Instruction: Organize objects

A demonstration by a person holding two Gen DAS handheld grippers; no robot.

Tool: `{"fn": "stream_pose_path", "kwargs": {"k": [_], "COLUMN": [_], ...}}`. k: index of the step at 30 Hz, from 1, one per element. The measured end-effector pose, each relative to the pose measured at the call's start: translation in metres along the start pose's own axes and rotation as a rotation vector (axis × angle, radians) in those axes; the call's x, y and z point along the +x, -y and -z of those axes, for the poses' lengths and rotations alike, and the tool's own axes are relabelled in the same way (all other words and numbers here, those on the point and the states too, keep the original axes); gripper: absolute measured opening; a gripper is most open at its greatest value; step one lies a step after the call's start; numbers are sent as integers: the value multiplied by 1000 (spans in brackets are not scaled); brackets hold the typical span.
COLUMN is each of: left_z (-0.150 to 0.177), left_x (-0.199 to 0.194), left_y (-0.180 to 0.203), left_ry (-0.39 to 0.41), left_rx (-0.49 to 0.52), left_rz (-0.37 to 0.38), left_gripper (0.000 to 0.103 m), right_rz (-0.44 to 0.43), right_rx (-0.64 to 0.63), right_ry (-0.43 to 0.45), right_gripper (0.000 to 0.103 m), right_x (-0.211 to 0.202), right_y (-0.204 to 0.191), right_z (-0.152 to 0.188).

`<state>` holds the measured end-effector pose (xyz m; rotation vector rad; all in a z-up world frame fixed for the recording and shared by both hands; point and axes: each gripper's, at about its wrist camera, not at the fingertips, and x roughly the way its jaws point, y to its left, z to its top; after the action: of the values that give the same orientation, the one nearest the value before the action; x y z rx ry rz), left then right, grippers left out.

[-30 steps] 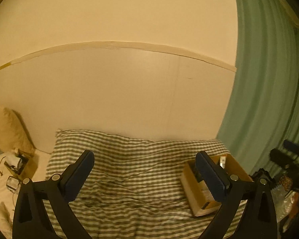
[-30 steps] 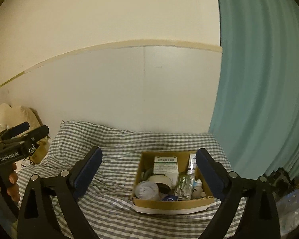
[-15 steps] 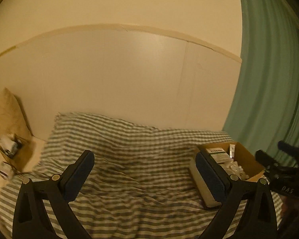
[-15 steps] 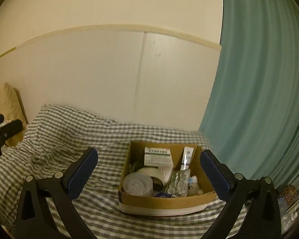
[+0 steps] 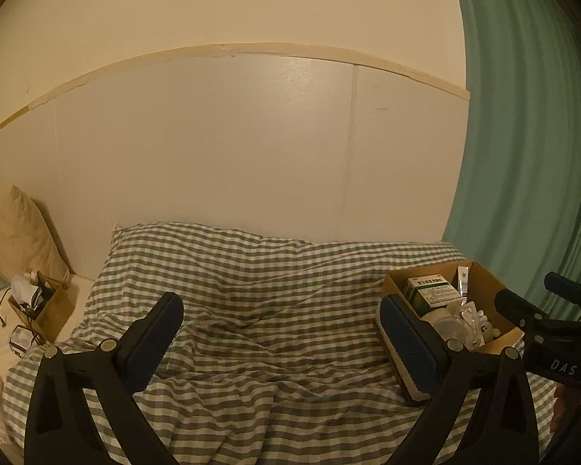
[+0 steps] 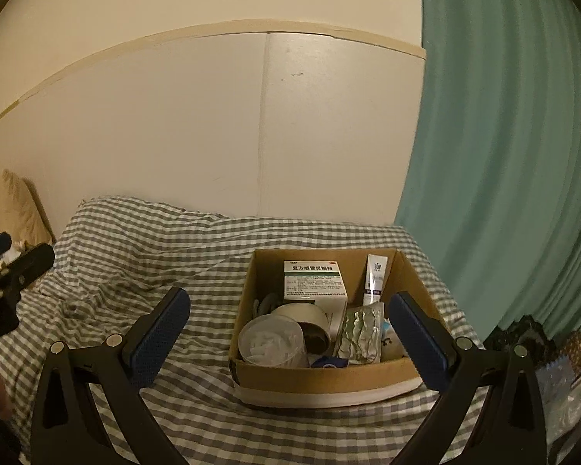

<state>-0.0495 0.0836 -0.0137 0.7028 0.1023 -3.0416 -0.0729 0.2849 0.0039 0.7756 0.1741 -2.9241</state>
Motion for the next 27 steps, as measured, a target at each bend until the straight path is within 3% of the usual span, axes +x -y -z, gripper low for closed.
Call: {"fn": "stream_pose_path", "kwargs": {"k": [8,27], "left_z": [0,1], "left_x": [-2,0], "left_y": [4,-5], "left_ry": [-8,-13], "left_rx": [8,17], "left_rz": [11,-49], "left_gripper": [103,103], "right_rz": [40,44], "right_rx": [24,-3], "right_ry": [7,60], "right_gripper": [103,103], "right_x": [-6,-12], "right_y": [6,1], "right_z": [-5,-7]}}
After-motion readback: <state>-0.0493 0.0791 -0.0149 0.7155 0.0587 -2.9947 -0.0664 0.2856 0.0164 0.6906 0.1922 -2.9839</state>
